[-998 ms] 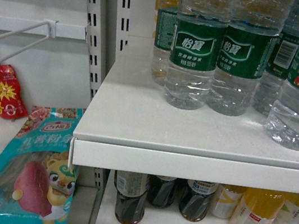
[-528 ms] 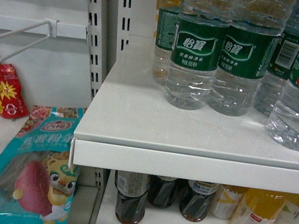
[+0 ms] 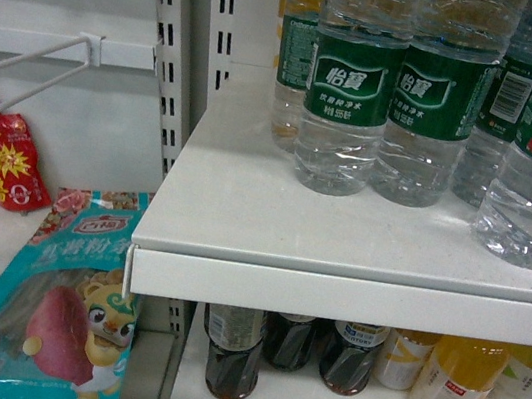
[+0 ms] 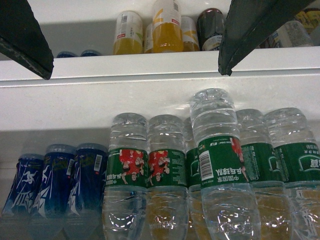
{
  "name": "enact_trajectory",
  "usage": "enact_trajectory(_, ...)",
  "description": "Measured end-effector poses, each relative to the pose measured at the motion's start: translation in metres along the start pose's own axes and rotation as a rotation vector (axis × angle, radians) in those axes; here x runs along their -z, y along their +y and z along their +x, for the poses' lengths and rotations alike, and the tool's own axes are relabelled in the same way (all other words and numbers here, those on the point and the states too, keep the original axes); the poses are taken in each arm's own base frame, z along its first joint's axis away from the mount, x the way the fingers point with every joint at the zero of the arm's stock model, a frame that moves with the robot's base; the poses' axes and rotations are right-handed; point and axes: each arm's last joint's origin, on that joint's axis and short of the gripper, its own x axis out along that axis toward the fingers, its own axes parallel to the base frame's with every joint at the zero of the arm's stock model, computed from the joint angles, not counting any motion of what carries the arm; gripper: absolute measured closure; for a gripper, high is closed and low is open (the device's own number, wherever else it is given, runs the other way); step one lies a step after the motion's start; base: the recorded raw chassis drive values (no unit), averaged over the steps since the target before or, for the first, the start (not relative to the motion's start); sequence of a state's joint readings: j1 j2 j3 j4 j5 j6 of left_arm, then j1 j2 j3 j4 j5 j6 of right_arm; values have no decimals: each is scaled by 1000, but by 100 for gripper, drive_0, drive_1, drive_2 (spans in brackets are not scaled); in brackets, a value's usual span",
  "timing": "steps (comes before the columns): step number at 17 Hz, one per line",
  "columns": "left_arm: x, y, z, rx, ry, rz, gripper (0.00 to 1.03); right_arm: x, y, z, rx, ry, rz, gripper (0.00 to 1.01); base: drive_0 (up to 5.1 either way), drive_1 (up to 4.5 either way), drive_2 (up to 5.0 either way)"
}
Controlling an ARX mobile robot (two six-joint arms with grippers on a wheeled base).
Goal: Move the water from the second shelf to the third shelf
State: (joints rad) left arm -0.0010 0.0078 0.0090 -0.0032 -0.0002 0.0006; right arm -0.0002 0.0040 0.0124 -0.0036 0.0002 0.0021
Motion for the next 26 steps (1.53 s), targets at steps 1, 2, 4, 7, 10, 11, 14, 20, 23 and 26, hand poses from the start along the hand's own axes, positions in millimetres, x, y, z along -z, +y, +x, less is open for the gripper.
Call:
enact_trajectory(1,0,0,0,0,0,0,5,0,0,0,0,0,0,3,0,0,0)
enact_trajectory(2,0,0,0,0,0,0,5,0,0,0,0,0,0,3,0,0,0)
enact_trajectory(4,0,0,0,0,0,0,5,0,0,0,0,0,0,3,0,0,0)
enact_trajectory(7,0,0,0,0,0,0,5,0,0,0,0,0,0,3,0,0,0)
enact_trajectory(10,0,0,0,0,0,0,5,0,0,0,0,0,0,3,0,0,0)
enact_trajectory(11,0,0,0,0,-2,0,5,0,0,0,0,-3,0,3,0,0,0)
enact_trajectory(14,0,0,0,0,-3,0,5,0,0,0,0,-1,0,3,0,0,0)
enact_trajectory(20,0,0,0,0,0,0,5,0,0,0,0,0,-2,3,0,0,0)
enact_trajectory(23,0,0,0,0,0,0,5,0,0,0,0,-1,-2,3,0,0,0)
enact_trajectory(26,0,0,0,-1,3,0,5,0,0,0,-1,3,-2,3,0,0,0)
